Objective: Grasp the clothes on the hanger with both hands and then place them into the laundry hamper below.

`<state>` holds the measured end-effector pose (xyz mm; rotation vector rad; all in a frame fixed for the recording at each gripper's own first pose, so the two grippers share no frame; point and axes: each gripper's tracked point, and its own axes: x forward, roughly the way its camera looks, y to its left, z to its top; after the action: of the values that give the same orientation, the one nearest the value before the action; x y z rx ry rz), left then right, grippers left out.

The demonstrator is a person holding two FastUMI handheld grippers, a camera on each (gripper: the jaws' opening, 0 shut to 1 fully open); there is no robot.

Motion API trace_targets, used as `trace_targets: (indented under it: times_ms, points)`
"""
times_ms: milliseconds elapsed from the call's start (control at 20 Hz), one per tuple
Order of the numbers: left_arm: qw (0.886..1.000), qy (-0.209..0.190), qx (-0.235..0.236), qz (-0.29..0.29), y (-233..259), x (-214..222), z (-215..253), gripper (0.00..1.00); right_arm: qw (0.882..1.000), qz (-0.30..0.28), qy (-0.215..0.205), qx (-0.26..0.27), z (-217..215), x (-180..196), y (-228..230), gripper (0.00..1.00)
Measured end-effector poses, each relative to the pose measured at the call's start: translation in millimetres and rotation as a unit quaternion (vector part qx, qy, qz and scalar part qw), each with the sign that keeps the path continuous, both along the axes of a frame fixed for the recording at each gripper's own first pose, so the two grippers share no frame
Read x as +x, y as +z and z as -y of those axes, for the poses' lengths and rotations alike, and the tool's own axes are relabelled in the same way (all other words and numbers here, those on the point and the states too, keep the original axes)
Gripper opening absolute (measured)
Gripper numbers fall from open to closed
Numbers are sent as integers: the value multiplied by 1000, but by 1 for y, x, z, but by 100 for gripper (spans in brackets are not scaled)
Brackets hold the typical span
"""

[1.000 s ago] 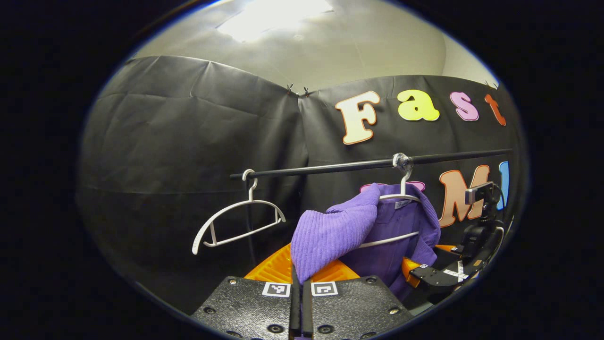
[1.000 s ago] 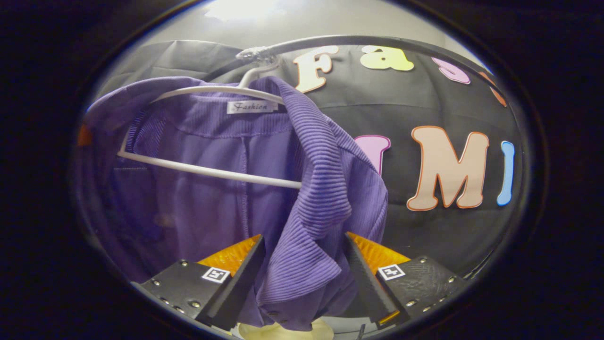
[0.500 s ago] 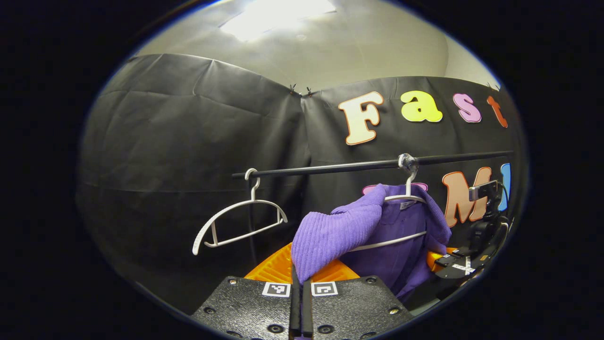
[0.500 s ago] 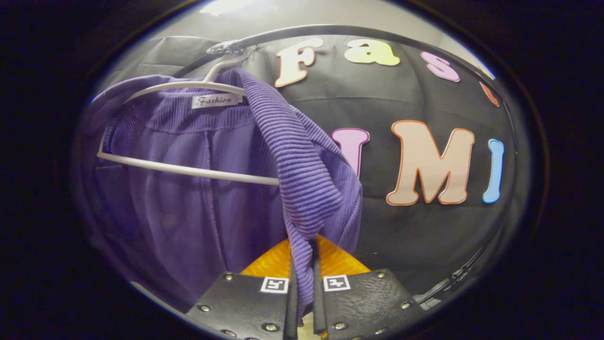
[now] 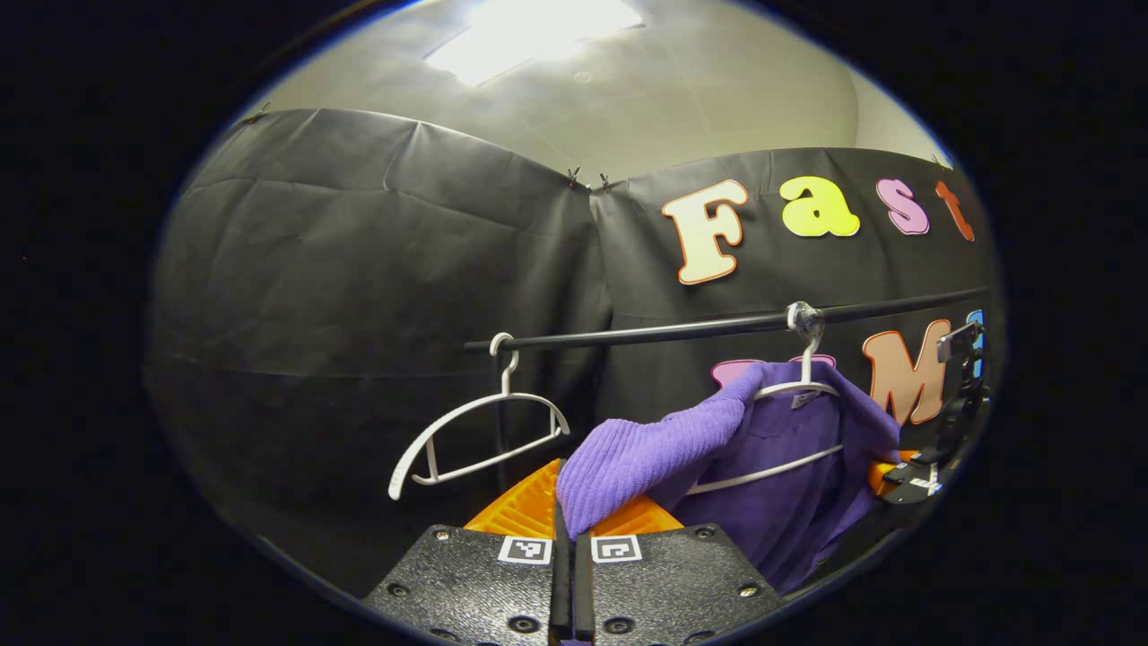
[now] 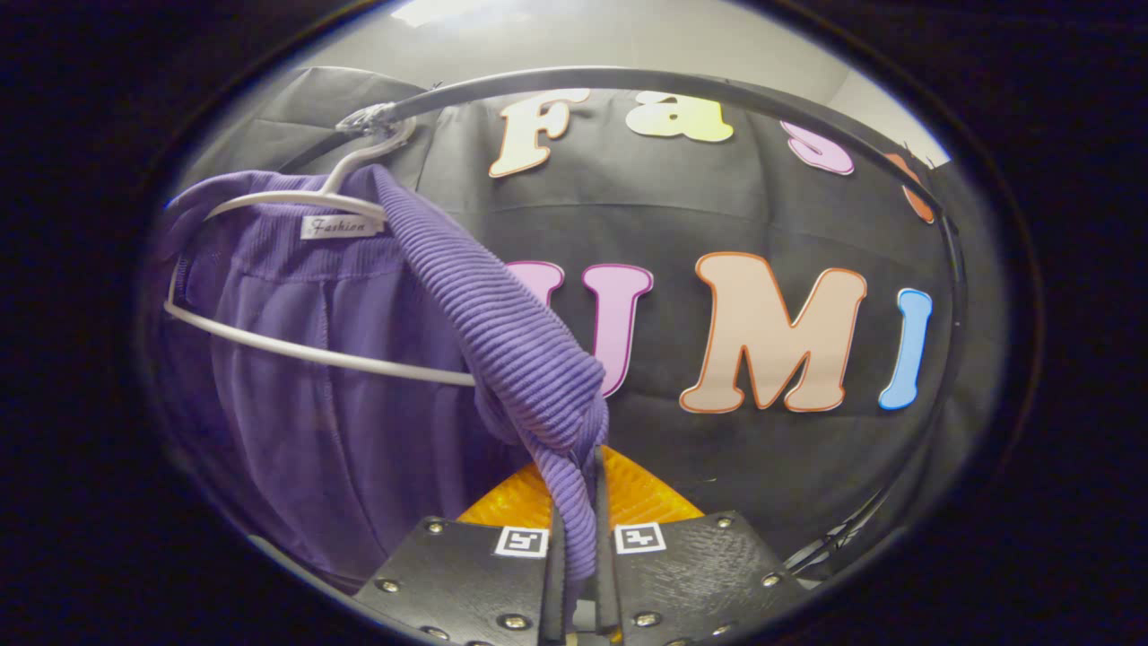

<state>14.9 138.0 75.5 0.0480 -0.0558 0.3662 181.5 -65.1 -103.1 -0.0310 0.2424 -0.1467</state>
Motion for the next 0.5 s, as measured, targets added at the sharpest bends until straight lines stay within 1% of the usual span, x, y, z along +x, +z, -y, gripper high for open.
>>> trace_targets:
  times_ms: [150,200,300,400,500]
  points:
    - [1000,12,18,9,6,1,-11,0,1000,15,-11,-7,16,5,11,13]
    - [1000,15,25,12,10,1,-13,2,1000,20,-16,-7,21,7,16,13]
    - [999,20,35,18,17,2,-17,2,999,32,-25,-3,30,13,24,13]
    - [999,25,40,22,19,4,-22,0,999,44,-30,4,37,17,31,13]
    - [998,27,41,25,22,7,-26,0,998,52,-33,7,43,21,38,13]
